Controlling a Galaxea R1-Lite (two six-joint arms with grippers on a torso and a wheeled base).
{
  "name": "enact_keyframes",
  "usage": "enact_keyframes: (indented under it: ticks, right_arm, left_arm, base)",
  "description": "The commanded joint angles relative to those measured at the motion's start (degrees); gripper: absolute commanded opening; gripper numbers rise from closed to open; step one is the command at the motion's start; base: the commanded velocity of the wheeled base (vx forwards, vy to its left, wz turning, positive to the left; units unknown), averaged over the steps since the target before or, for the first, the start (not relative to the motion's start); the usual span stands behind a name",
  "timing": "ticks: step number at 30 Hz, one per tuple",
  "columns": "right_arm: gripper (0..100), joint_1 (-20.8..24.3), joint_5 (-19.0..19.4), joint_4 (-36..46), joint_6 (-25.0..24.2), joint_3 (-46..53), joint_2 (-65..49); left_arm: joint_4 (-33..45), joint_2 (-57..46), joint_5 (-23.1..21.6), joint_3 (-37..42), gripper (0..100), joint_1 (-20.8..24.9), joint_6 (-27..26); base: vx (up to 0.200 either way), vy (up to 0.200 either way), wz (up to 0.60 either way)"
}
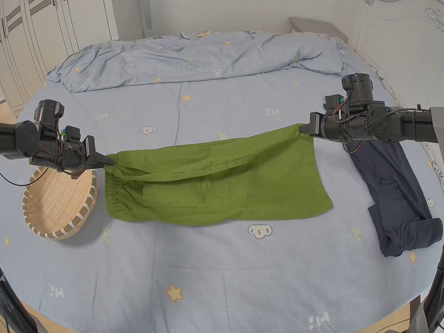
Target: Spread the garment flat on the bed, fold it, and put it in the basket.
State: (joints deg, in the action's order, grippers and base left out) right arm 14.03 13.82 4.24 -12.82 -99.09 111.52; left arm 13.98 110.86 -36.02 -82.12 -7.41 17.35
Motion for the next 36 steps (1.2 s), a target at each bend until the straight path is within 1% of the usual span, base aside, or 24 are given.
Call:
enact_keyframes:
  ticks: [1,2,3,4,11,12,16,26,29,31,32,33,34,35,36]
  right_arm:
    - [0,0.21,0.06,-0.20,-0.01,-0.58,0.89]
    - [100,0.12,0.06,-0.11,-0.01,-0.76,0.89]
    - [100,0.12,0.06,-0.20,-0.01,-0.76,0.98]
    - [100,0.21,0.15,-0.20,-0.01,-0.76,0.98]
    - [100,0.12,0.06,-0.29,-0.10,-0.67,0.98]
    - [100,-0.06,0.15,-0.20,-0.18,-0.58,0.89]
    - [100,-0.23,0.06,-0.20,-0.36,-0.58,0.72]
    - [100,-0.67,0.06,-0.11,-0.71,-0.23,0.54]
    - [100,-0.67,0.06,-0.02,-0.71,0.12,0.19]
    - [100,-0.67,0.06,0.06,-0.71,0.12,0.19]
    - [100,-0.67,0.06,0.15,-0.89,0.30,-0.43]
    - [100,-0.67,0.06,0.24,-0.89,0.30,-0.51]
    - [100,-0.67,0.06,0.33,-1.06,0.91,-1.48]
    - [100,-0.67,0.06,0.33,-1.06,0.91,-1.48]
    - [100,-0.67,0.06,0.24,-0.97,1.53,-2.18]
  left_arm:
    - [-0.01,0.85,0.08,-0.59,0,0.03,0.06]
    - [-0.01,0.94,-0.01,-0.85,0,0.20,0.06]
    - [-0.01,0.94,-0.01,-1.03,0,0.20,0.06]
    - [-0.01,1.38,-0.01,-1.73,100,0.47,0.49]
    - [0.08,1.64,-0.10,-2.43,100,1.61,0.85]
    - [0.17,1.46,-0.10,-2.43,100,2.93,0.93]
    - [0.26,1.46,-0.10,-2.43,100,3.98,1.64]
    - [0.34,1.73,-0.45,-1.91,100,5.13,2.34]
    - [0.08,4.71,-0.45,-4.28,100,5.92,3.22]
    - [0.08,4.98,-0.45,-4.63,100,5.92,3.39]
    - [-0.18,8.41,-0.54,-9.29,100,5.65,5.50]
    - [-0.18,8.58,-0.54,-9.47,100,5.65,5.59]
    - [-0.89,10.96,-0.45,-12.45,100,5.39,7.26]
    - [-0.89,10.96,-0.45,-12.45,100,5.39,7.26]
    - [-1.85,12.54,-0.54,-14.56,100,4.86,8.67]
  base:
    - [0.000,0.000,0.00]
    - [0.000,0.000,0.00]
    - [0.000,0.000,0.00]
    - [0.000,0.000,0.00]
    - [0.000,0.000,0.00]
    - [0.000,0.000,0.00]
    - [0.000,0.000,0.00]
    - [0.000,0.000,0.00]
    - [0.000,0.000,0.00]
    - [0.000,0.000,0.00]
    - [0.000,0.000,0.00]
    - [0.000,0.000,0.00]
    - [0.000,0.000,0.00]
    - [0.000,0.000,0.00]
    - [0.000,0.000,0.00]
